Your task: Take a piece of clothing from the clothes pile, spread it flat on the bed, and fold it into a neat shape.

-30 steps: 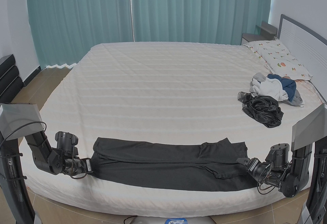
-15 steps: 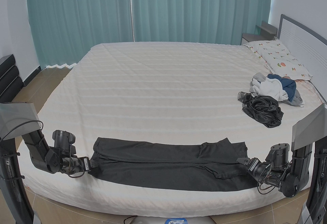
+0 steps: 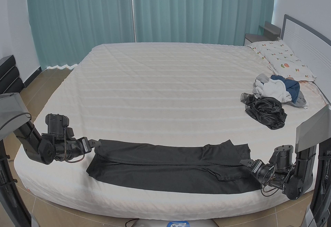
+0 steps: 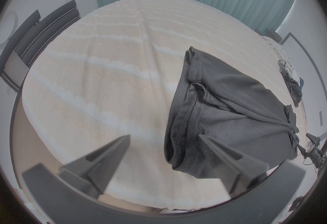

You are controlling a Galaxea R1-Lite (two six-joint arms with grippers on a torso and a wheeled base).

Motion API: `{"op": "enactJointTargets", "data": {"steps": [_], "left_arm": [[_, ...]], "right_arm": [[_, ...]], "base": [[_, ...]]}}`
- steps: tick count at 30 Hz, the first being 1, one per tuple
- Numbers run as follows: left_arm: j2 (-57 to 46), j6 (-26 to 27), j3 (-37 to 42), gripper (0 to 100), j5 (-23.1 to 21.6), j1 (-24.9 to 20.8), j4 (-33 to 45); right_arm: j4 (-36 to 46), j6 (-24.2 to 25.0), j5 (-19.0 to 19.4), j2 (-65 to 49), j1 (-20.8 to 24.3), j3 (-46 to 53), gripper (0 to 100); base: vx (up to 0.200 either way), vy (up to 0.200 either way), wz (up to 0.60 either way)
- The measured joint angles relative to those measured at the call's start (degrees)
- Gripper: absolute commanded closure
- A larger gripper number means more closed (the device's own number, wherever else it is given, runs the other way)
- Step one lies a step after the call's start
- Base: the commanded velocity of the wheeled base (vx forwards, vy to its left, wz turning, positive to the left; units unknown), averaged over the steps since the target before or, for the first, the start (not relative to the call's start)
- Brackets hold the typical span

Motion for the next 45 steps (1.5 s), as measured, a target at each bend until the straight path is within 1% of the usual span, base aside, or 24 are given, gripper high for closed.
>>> {"op": "enactJointTargets", "data": {"steps": [4,7,10,15,20,26,35,36,45], "left_arm": [[2.2,1.0,-3.1,0,0.1,-1.7,0.3],[5.3,3.7,-5.6,0,0.5,-2.8,0.3],[8.4,6.3,-8.0,0,1.2,-3.4,0.2],[12.8,7.7,-10.6,0,1.7,-4.0,-0.6],[15.2,10.5,-11.7,0,2.1,-4.2,-1.0],[16.3,10.8,-12.4,0,3.5,-4.0,-1.1],[17.1,10.7,-13.1,0,2.9,-3.8,-1.0],[17.2,10.6,-13.1,100,2.9,-3.8,-1.0],[17.5,10.6,-12.9,100,2.9,-4.1,-1.0]], "right_arm": [[0.0,0.0,0.0,-0.1,-0.2,0.0,0],[0.0,0.0,0.0,-0.1,-0.3,0.0,0],[0.0,0.0,0.0,-0.1,-0.4,0.0,0],[0.0,0.0,0.0,-0.1,-0.5,0.0,0],[0.0,0.0,0.0,0.0,-0.2,0.0,0],[0.0,0.0,0.0,0.1,0.0,0.0,0],[0.0,0.0,0.0,0.3,0.2,-0.2,0],[0.0,0.0,0.0,0.4,0.2,-0.2,0],[-1.3,0.0,0.0,1.0,0.2,-0.1,0]], "base": [[0.0,0.0,0.0],[0.0,0.0,0.0],[0.0,0.0,0.0],[0.0,0.0,0.0],[0.0,0.0,0.0],[0.0,0.0,0.0],[0.0,0.0,0.0],[0.0,0.0,0.0],[0.0,0.0,0.0]]}}
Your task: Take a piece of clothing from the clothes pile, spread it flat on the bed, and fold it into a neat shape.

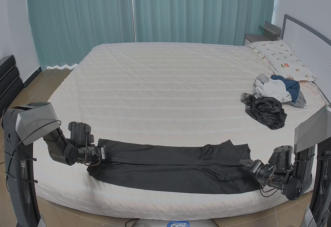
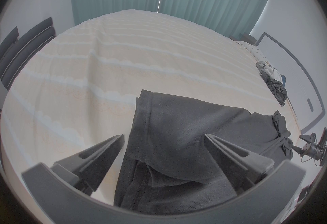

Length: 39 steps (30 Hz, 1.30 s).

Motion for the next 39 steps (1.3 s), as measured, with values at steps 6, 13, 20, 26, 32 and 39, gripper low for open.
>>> {"op": "enactJointTargets", "data": {"steps": [6,13,20,26,32,39], "left_arm": [[-0.1,0.0,0.5,100,0.1,0.0,0.0],[-1.2,-0.3,1.7,100,0.7,-0.1,0.1],[-1.9,-0.3,1.9,100,0.8,-0.3,0.0],[-1.9,-0.4,1.6,100,0.9,-0.4,-1.0],[-1.9,-4.0,1.0,100,2.5,-0.6,-3.5],[-1.8,-8.3,-1.1,100,5.0,-2.7,-3.8]], "right_arm": [[-0.1,0.0,0.0,0.2,0.0,0.1,0],[-0.1,0.0,0.0,-0.4,-0.5,0.2,0],[-0.3,0.0,0.0,-1.1,-0.7,0.6,0],[-0.4,0.0,0.0,-1.4,-0.8,0.7,0],[-0.3,0.0,0.0,-1.6,-0.7,0.8,0],[-0.4,0.0,0.0,-1.7,-0.7,0.8,0]], "base": [[0.0,0.0,0.0],[0.0,0.0,0.0],[-0.057,0.0,0.0],[0.0,0.0,0.0],[0.0,0.0,0.0],[0.0,-0.114,0.0]]}}
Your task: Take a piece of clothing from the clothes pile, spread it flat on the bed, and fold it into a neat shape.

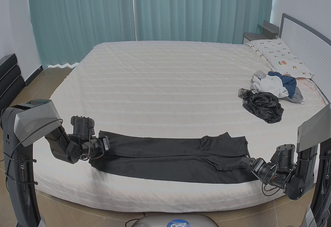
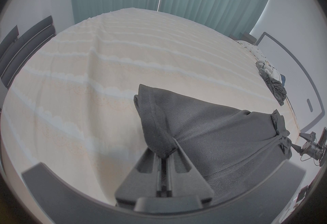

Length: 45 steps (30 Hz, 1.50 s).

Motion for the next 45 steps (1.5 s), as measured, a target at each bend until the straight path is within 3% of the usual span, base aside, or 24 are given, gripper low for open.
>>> {"op": "enactJointTargets", "data": {"steps": [11,19,26,36,45], "left_arm": [[-1.0,-1.7,-2.1,100,6.1,-3.9,2.9],[-3.7,-1.9,-4.7,100,7.0,-6.0,11.5],[-5.0,-4.8,-9.4,100,11.0,-9.1,18.6],[-5.1,-12.3,-19.1,100,11.4,-14.6,32.3],[-3.7,-12.8,-22.7,100,11.4,-19.1,33.7]], "right_arm": [[-0.7,0.1,0.0,-0.3,-1.2,0.0,0],[-0.7,0.5,0.0,-0.4,-1.4,0.0,0],[-0.8,0.9,0.0,-0.4,-1.2,0.1,0],[-0.7,0.9,0.0,-0.4,-0.9,0.1,0],[-0.7,0.9,0.0,-0.1,-0.7,0.1,0]], "base": [[0.0,-0.2,0.0],[0.0,-0.2,0.0],[0.0,-0.2,0.0],[0.0,-0.2,0.0],[0.0,-0.2,0.0]]}}
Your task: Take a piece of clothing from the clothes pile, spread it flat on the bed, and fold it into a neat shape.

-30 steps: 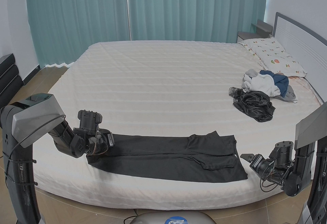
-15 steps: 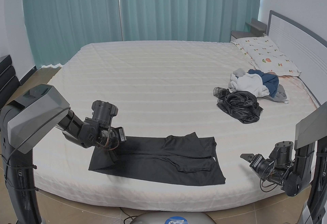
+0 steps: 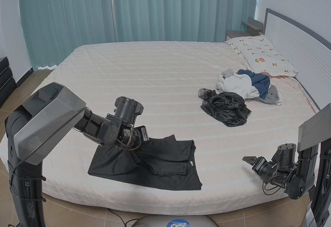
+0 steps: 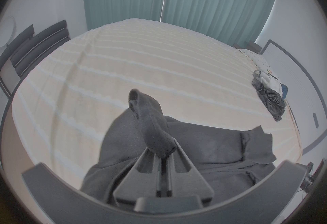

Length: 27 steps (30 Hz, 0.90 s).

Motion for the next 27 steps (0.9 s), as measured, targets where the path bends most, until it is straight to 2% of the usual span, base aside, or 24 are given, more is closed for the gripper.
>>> {"op": "enactJointTargets", "data": {"steps": [11,20,21,27], "left_arm": [[2.1,-2.1,-3.4,100,0.0,-3.9,1.9],[4.2,-4.2,-5.2,100,0.9,-5.4,2.1],[4.5,-4.4,-5.2,0,1.1,-5.4,2.1],[5.6,-5.6,-5.4,0,1.8,-5.2,1.8]], "right_arm": [[0.0,0.0,0.0,0.3,0.2,0.0,0],[0.0,0.0,0.0,0.4,0.6,0.1,0],[0.0,0.0,0.0,0.4,0.6,0.1,0],[0.0,0.0,0.0,0.4,0.7,0.1,0]], "base": [[0.0,-0.2,0.0],[0.0,0.0,0.0],[0.0,0.0,0.0],[0.0,0.0,0.0]]}}
